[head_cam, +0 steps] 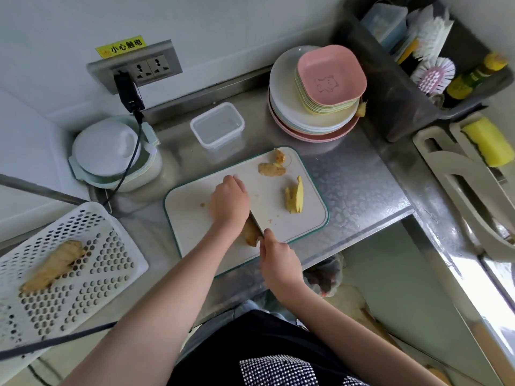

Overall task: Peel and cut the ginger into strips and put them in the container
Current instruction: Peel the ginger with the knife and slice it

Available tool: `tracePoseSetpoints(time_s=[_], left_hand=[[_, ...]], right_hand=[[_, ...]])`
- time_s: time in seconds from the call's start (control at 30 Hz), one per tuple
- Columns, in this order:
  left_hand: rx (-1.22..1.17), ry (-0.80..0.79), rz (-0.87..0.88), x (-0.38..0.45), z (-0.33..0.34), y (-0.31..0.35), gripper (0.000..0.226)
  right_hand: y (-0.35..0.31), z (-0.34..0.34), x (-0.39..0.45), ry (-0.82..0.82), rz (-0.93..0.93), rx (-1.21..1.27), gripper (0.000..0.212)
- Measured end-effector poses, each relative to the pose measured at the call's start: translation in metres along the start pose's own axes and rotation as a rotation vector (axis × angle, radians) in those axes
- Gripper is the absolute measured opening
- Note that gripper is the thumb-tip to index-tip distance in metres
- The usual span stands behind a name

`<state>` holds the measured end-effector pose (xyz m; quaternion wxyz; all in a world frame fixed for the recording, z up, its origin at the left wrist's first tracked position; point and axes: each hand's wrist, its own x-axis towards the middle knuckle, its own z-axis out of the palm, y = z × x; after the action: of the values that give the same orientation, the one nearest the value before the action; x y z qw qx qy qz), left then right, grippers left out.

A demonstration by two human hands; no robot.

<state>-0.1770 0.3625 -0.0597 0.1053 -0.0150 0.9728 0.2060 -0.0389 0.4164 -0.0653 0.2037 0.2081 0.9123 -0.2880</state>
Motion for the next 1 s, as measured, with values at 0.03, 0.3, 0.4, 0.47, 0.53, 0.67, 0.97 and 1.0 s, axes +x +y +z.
tracePoseSetpoints(time_s=[0.03, 0.3, 0.4, 0.47, 0.53, 0.67, 0.97, 1.0], left_hand=[[0.001, 0.001, -0.007, 0.000, 0.003, 0.001, 0.042], [0.031, -0.117, -0.081, 0.009, 0.007, 0.005, 0.036], [0.021, -0.120, -0.091, 0.008, 0.007, 0.007, 0.038], [0.020, -0.131, -0.109, 0.009, 0.007, 0.007, 0.038], [0.021, -0.138, -0.110, 0.011, 0.007, 0.008, 0.037], [0.028, -0.132, -0.103, 0.010, 0.006, 0.007, 0.036], [0.020, 0.154, -0.131, 0.020, 0.026, 0.020, 0.040], [0.033, 0.162, -0.143, 0.023, 0.030, 0.021, 0.038]], right_hand=[[0.000, -0.001, 0.000, 0.001, -0.002, -0.001, 0.013], [-0.001, -0.004, 0.005, -0.010, -0.004, -0.016, 0.013], [-0.001, -0.003, 0.006, -0.017, -0.002, -0.011, 0.012], [-0.001, -0.004, 0.006, -0.021, 0.002, -0.007, 0.011], [-0.001, -0.005, 0.007, -0.022, 0.006, 0.005, 0.012], [-0.001, -0.006, 0.006, -0.017, 0.004, 0.009, 0.013], [0.002, -0.002, 0.006, -0.030, 0.002, -0.005, 0.011], [0.003, -0.002, 0.007, -0.034, 0.004, -0.002, 0.012]])
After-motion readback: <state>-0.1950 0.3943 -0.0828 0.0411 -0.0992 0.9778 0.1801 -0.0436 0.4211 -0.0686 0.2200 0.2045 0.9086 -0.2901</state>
